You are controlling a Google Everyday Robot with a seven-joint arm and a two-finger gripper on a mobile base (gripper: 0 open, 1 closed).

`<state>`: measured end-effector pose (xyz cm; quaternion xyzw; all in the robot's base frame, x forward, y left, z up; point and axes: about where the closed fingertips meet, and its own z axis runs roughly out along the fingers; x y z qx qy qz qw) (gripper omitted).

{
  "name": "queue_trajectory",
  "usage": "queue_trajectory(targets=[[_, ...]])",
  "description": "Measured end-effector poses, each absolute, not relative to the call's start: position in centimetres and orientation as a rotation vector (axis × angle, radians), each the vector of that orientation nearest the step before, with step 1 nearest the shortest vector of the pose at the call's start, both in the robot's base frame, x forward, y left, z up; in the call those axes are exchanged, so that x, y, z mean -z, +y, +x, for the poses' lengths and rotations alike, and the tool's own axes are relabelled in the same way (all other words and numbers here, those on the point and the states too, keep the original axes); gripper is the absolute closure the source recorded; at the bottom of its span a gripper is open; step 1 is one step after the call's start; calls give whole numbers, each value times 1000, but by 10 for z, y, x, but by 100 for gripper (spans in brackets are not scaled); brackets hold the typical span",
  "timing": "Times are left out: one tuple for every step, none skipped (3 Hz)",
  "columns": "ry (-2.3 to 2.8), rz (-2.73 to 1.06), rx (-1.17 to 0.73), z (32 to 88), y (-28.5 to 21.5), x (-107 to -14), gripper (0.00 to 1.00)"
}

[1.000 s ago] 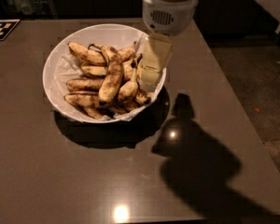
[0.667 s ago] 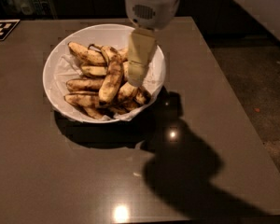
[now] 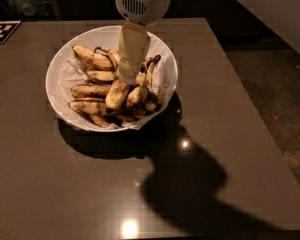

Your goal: Pick banana from white bowl

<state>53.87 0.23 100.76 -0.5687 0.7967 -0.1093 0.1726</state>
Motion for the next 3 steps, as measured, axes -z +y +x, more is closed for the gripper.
queue_trajectory(targets=[[2333, -1612, 192, 541, 8, -1001, 0], [2451, -1523, -52, 564, 27, -985, 0], [2525, -1464, -242, 575, 48, -971, 0]])
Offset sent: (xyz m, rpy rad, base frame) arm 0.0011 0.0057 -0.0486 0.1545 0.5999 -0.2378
